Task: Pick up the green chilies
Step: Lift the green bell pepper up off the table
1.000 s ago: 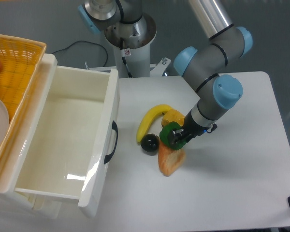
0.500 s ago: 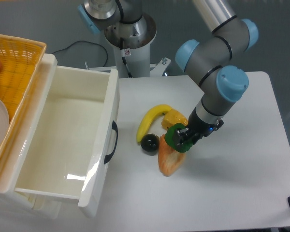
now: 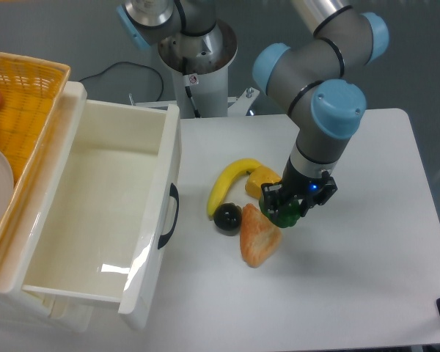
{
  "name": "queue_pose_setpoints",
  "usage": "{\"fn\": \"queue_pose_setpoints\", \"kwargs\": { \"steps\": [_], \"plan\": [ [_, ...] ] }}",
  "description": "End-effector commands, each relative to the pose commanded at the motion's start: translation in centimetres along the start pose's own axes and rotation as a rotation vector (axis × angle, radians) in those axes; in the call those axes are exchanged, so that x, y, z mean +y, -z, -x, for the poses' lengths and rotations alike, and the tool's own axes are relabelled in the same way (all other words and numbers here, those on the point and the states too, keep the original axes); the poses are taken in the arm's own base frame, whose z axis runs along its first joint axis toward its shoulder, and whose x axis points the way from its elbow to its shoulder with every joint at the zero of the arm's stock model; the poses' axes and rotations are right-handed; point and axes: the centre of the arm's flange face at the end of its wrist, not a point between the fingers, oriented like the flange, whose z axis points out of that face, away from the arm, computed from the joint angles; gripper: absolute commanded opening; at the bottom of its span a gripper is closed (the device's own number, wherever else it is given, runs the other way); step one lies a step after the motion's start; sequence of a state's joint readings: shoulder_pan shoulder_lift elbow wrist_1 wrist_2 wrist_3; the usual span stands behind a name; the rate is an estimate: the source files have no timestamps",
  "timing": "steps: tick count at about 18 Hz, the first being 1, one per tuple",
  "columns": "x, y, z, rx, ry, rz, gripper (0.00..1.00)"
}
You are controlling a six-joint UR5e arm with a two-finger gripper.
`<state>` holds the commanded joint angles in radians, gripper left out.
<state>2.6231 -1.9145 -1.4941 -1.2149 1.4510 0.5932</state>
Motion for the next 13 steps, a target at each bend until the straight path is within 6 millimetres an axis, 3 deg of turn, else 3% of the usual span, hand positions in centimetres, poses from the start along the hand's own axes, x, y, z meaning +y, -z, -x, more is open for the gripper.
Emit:
{"fn": "queue_pose_setpoints", "kwargs": {
  "steps": [4, 6, 13],
  "plan": [
    [1.4, 0.3, 0.3, -0.030, -0.200, 0.084, 0.51],
    [2.1, 1.4, 0.4, -0.054, -0.282, 0.109, 0.51],
    [2.5, 0.9, 0.3, -0.072, -0.383, 0.188, 0.51]
  ]
}}
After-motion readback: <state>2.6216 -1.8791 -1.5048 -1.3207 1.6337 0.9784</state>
